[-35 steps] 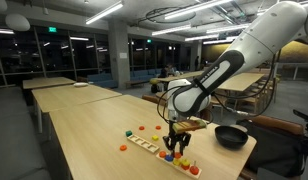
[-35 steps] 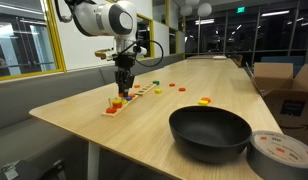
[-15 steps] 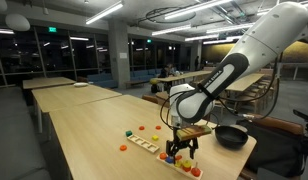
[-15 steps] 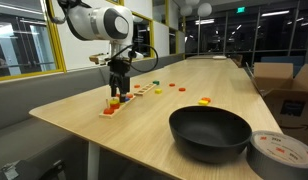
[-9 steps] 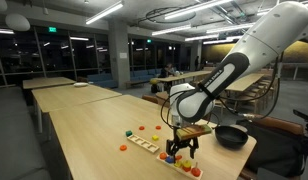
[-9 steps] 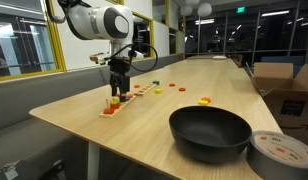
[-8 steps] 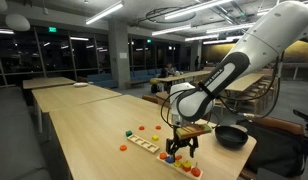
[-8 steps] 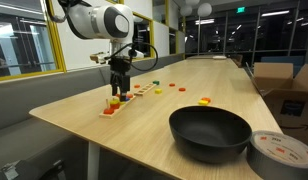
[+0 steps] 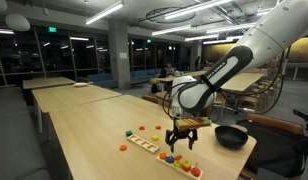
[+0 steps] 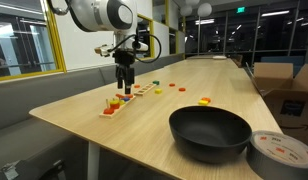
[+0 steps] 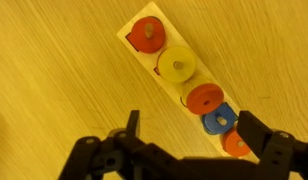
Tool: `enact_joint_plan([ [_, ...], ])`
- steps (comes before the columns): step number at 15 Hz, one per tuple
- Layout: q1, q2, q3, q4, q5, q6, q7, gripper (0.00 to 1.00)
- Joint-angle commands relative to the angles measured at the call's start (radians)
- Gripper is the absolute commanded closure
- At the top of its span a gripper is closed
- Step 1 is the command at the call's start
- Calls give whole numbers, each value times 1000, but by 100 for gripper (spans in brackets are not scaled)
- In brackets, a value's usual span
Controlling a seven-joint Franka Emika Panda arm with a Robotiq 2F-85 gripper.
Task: Put the orange object in the middle position on the wooden board
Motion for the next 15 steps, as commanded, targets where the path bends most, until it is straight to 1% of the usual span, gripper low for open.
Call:
enact_joint_plan([
  [1,-16,-42,-15,-16,-48,-12,60,0],
  [10,-16,-42,-9,-24,-104,-42,73,0],
  [15,-16,-45,-6,-30,-110,-62,72,0],
])
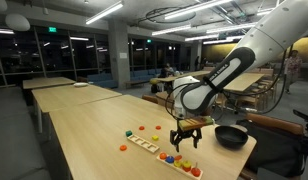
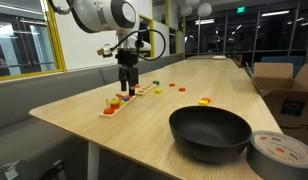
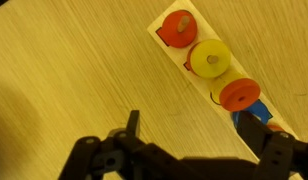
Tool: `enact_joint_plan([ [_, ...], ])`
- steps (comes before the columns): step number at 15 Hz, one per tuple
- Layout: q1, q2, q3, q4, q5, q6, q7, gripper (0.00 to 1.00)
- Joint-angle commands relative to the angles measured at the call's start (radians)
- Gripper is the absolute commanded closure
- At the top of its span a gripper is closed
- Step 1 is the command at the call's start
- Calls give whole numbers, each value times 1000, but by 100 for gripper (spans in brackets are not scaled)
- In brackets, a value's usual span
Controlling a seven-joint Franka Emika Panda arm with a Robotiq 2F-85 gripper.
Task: Put the orange object in the middle position on the wooden board
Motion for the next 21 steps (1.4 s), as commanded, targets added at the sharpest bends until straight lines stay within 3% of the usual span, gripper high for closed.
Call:
enact_joint_plan([
  [1,2,-39,4,-21,-22,-23,26,0],
  [21,18,-63,30,-57,-13,-53,31,0],
])
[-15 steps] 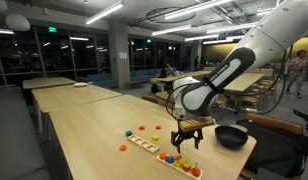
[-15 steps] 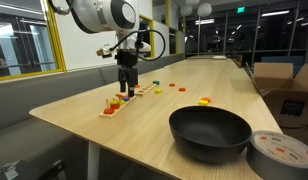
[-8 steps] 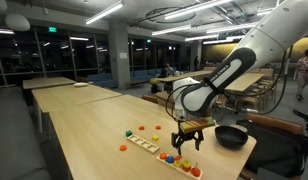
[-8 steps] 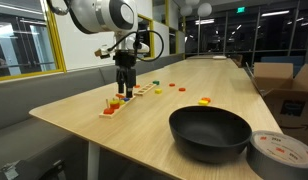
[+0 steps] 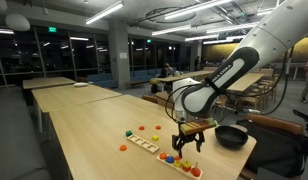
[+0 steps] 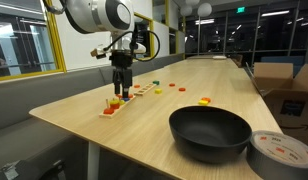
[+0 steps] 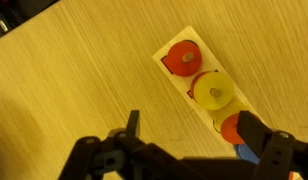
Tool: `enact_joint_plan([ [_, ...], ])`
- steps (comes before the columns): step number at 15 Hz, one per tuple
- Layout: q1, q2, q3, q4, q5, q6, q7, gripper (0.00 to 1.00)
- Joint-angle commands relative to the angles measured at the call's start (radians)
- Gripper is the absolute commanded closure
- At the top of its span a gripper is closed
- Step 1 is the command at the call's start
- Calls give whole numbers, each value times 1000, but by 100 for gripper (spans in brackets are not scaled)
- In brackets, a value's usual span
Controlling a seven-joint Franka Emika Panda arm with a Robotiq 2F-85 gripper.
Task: Put the orange object in the middle position on the wooden board
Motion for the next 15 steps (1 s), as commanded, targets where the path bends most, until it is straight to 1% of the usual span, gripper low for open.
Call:
enact_joint_plan([
  [1,4,-49,9,-34,-10,-13,25,0],
  [10,3,-42,14,-56,1,-25,17,0],
  [15,-12,-32,-2,-24,-12,-69,31,0],
])
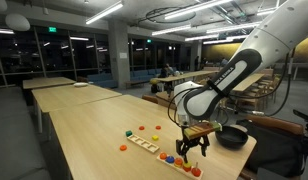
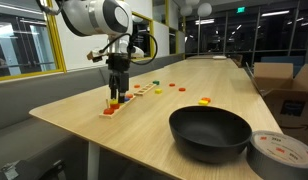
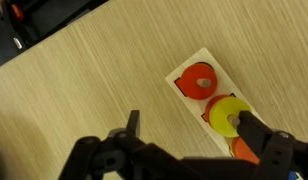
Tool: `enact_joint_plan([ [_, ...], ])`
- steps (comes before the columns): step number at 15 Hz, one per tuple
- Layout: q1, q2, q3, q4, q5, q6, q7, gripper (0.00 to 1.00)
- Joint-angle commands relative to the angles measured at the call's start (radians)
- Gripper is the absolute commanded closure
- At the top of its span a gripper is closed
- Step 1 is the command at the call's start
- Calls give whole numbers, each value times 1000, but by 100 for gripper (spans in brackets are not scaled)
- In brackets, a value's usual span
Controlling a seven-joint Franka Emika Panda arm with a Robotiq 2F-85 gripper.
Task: Put the orange object in the middle position on the wooden board
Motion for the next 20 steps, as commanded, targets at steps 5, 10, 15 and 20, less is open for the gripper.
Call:
enact_joint_plan([
  [5,-46,-54,-38,118,5,-89,14,0],
  [10,-66,-84,-46,236,152,-193,-193,0],
  [15,-90,-169,-71,277,184,-347,-471,0],
  [20,-136,-270,-112,231,106,-318,-578,0],
])
